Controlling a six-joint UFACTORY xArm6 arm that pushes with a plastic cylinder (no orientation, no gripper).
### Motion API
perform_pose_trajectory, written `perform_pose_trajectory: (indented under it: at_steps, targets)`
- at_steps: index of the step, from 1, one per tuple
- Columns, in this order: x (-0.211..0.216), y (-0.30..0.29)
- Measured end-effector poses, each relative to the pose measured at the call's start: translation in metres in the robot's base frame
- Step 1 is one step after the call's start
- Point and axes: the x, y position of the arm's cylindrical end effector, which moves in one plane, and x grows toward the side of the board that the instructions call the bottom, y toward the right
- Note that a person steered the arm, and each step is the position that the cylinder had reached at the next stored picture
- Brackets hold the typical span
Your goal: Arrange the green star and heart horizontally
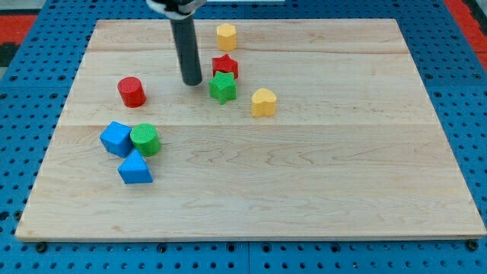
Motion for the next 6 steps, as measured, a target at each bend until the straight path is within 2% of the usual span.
perform_pose_trajectory:
  at_steps: [1, 2, 3, 4, 5, 6]
  targets:
    - [-0.005, 0.071]
    - [0.011, 0.072]
    - [0.047, 0.051]
    - [0.044, 0.119]
    - [0.001, 0.201]
    - [-0.038, 0.15]
